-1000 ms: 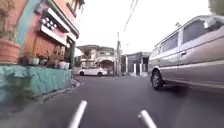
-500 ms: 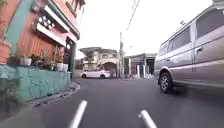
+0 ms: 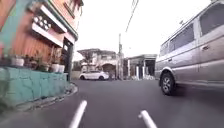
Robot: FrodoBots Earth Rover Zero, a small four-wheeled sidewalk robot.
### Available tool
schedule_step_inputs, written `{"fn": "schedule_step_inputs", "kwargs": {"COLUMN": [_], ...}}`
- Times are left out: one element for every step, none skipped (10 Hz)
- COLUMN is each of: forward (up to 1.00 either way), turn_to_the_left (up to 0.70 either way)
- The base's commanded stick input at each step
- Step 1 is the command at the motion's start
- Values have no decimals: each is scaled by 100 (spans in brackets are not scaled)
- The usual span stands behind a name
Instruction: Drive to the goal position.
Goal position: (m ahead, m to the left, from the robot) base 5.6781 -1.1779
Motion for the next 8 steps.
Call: {"fn": "schedule_step_inputs", "kwargs": {"forward": [85,85,85,85,85,85,85,85], "turn_to_the_left": [0,0,0,0,0,0,0,0]}}
